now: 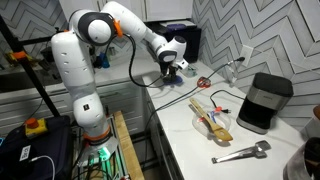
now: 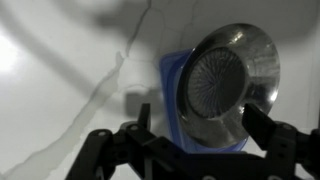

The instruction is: Put the silver plate on the microwave

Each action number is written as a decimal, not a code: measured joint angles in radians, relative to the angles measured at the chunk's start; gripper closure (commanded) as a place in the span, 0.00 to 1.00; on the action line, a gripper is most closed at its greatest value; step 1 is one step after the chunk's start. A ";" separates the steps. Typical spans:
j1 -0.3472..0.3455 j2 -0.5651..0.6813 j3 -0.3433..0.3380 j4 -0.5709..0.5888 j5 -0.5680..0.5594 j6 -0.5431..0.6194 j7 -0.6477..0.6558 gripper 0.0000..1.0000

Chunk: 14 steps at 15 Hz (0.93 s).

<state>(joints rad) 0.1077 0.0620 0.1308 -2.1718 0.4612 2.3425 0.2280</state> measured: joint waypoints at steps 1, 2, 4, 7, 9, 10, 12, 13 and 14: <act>0.003 0.013 0.000 0.000 0.000 0.019 0.001 0.47; 0.005 0.024 0.001 0.000 0.000 0.033 0.002 0.55; 0.008 0.039 0.002 0.001 0.000 0.050 0.002 0.69; 0.009 0.047 0.003 0.001 0.000 0.057 0.002 0.92; 0.008 0.047 0.003 0.001 0.000 0.058 0.002 1.00; 0.008 0.047 0.003 0.001 0.000 0.058 0.002 1.00; 0.008 0.039 0.003 0.008 0.016 0.058 -0.008 1.00; 0.008 0.029 0.004 0.010 0.046 0.058 -0.036 1.00; 0.006 0.013 0.006 0.012 0.095 0.057 -0.083 0.99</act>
<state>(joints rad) 0.1141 0.0749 0.1368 -2.1600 0.5558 2.3994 0.1453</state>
